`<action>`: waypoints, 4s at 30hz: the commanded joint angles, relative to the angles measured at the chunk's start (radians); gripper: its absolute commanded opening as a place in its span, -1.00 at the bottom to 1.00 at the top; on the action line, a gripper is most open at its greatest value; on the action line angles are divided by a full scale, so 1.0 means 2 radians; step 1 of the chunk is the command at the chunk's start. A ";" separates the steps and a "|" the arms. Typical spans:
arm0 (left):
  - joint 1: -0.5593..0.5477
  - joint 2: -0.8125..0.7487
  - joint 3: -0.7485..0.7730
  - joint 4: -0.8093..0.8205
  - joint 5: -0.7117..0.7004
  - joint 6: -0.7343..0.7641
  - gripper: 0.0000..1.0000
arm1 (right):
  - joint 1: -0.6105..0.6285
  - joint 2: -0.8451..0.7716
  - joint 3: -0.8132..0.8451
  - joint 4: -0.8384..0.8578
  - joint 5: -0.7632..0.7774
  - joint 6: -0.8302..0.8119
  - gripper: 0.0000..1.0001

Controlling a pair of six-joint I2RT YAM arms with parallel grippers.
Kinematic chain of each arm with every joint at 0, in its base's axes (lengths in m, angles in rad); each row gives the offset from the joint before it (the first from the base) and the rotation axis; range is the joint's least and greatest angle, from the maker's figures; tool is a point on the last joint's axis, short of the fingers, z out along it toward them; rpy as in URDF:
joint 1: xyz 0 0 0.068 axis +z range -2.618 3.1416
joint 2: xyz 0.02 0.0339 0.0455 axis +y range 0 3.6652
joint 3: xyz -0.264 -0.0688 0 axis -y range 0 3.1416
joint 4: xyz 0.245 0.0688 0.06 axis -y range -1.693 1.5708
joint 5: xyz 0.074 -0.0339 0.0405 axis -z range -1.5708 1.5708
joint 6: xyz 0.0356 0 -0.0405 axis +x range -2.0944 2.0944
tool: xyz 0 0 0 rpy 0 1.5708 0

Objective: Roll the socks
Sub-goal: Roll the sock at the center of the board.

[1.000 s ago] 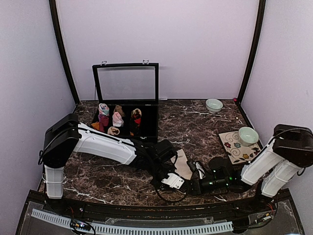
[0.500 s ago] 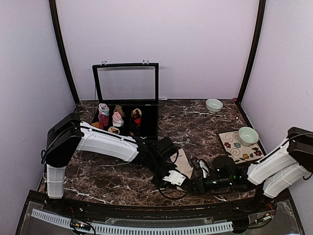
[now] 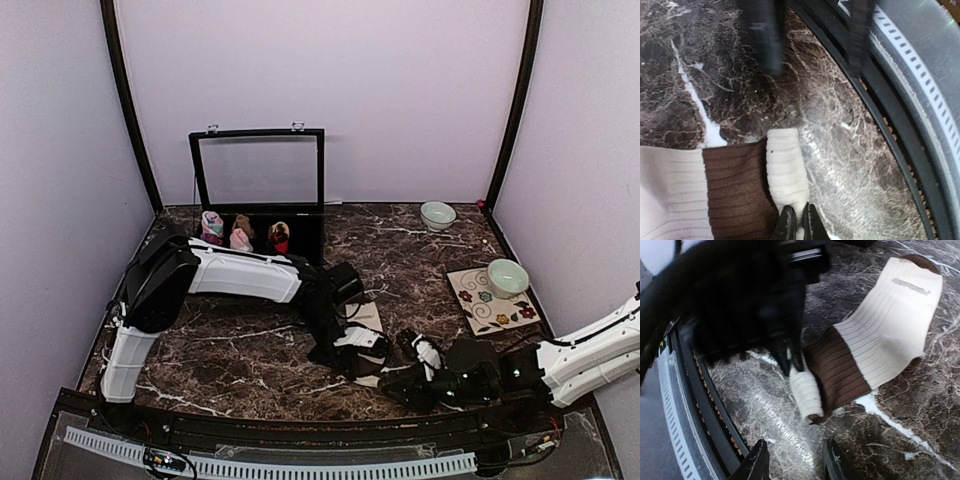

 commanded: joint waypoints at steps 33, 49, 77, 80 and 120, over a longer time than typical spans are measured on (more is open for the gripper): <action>0.021 0.135 0.170 -0.237 0.083 0.027 -1.00 | 0.101 0.245 0.170 -0.035 0.161 -0.252 -0.58; 0.027 0.119 0.171 -0.245 0.088 0.033 -0.69 | 0.081 0.318 0.122 0.023 0.115 -0.141 -0.93; -0.030 -0.158 -0.165 0.072 -0.123 0.065 0.07 | -0.077 0.335 0.013 0.147 -0.131 0.095 -1.00; -0.035 -0.158 -0.178 0.143 -0.151 0.062 0.06 | -0.090 0.351 0.001 0.177 -0.155 0.115 -1.00; -0.069 -0.169 -0.222 0.188 -0.190 0.090 -0.26 | -0.163 0.435 -0.020 0.261 -0.254 0.155 -1.00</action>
